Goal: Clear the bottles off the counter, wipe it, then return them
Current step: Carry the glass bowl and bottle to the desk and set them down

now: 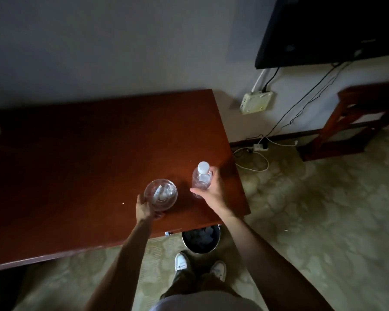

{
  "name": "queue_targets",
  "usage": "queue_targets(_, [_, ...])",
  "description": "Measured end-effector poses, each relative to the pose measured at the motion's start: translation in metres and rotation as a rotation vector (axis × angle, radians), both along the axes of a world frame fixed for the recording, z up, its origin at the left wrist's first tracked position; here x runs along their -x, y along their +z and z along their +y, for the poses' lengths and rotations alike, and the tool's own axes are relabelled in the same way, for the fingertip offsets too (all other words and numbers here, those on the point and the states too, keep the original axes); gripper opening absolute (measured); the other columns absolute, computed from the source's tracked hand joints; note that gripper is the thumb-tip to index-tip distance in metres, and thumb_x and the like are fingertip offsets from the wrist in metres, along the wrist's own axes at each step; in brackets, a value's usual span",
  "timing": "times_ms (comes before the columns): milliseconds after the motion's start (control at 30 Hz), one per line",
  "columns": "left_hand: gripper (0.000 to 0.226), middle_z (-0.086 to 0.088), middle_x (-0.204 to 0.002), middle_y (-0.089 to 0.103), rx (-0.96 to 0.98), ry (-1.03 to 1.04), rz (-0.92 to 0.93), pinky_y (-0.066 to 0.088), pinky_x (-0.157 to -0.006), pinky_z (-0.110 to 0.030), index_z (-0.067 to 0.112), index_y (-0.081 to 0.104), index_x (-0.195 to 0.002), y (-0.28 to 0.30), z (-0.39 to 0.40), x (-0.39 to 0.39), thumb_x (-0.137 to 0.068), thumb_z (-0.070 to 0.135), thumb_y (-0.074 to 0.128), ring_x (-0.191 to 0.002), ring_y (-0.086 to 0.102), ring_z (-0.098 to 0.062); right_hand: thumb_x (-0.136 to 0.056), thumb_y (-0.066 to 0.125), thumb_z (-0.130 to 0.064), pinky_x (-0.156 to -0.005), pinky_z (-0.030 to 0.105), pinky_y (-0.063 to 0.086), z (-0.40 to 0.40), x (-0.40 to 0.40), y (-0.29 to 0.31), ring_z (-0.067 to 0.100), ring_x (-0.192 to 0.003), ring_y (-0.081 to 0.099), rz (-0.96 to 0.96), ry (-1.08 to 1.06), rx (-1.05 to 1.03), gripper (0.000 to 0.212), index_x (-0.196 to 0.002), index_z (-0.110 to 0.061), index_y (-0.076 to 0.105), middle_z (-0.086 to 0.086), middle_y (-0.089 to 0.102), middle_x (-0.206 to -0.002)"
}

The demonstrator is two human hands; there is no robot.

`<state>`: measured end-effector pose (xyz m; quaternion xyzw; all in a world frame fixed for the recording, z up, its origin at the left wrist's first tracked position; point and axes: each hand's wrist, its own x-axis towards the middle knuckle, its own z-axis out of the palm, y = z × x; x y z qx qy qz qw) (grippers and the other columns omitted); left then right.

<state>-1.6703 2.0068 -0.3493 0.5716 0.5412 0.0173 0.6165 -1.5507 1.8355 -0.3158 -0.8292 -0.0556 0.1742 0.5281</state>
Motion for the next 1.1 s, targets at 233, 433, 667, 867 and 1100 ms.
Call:
queue_targets(233, [0.026,-0.028,-0.099,0.064,0.028,0.004,-0.03,0.051,-0.034,-0.027,0.012,0.04,-0.126,-0.01,-0.001,0.002,-0.104,0.026,0.034,-0.032,0.06,-0.017,-0.053,0.092,-0.014,-0.091,0.037,0.052,-0.003,0.008,-0.018,0.021,-0.104,0.061,-0.042,-0.014,0.021,0.077,-0.114,-0.022,0.046,-0.001,0.058,-0.11])
queue_targets(433, [0.037,-0.022,-0.1,0.068,0.036,-0.059,-0.064,0.058,-0.045,-0.034,0.014,0.036,-0.131,-0.008,-0.004,0.004,-0.102,0.037,0.04,-0.045,0.068,-0.022,-0.055,0.093,-0.014,-0.096,0.035,0.05,-0.006,0.008,-0.024,0.021,-0.11,0.059,-0.025,-0.004,0.033,0.086,-0.127,-0.011,0.047,-0.002,0.057,-0.113])
queue_targets(667, [0.055,-0.015,-0.104,0.071,0.014,-0.088,-0.11,0.06,-0.053,-0.038,0.02,0.04,-0.136,-0.002,-0.008,0.005,-0.096,0.057,0.042,-0.068,0.074,-0.034,-0.054,0.094,-0.02,-0.102,0.039,0.048,-0.008,0.008,-0.036,0.023,-0.119,0.058,0.015,-0.008,0.055,0.098,-0.137,-0.009,0.043,0.009,0.06,-0.127])
queue_targets(867, [0.062,-0.018,-0.102,0.073,-0.048,-0.053,-0.049,0.061,-0.064,-0.051,0.014,0.036,-0.138,-0.01,-0.012,0.012,-0.094,0.055,0.044,-0.068,0.075,-0.031,-0.05,0.095,-0.017,-0.106,0.033,0.042,-0.022,0.008,-0.041,0.019,-0.121,0.053,-0.032,0.009,0.072,0.096,-0.131,-0.007,0.044,0.009,0.056,-0.131])
queue_targets(1100, [0.024,-0.011,-0.074,0.068,0.022,0.023,-0.078,0.051,-0.046,-0.026,-0.001,0.046,-0.108,0.012,-0.078,0.032,-0.097,0.02,0.052,-0.052,0.065,-0.02,-0.071,0.084,-0.018,-0.086,0.022,0.052,-0.097,0.023,-0.041,0.011,-0.103,0.061,-0.099,-0.21,-0.029,0.057,-0.118,-0.009,0.055,0.001,0.063,-0.113])
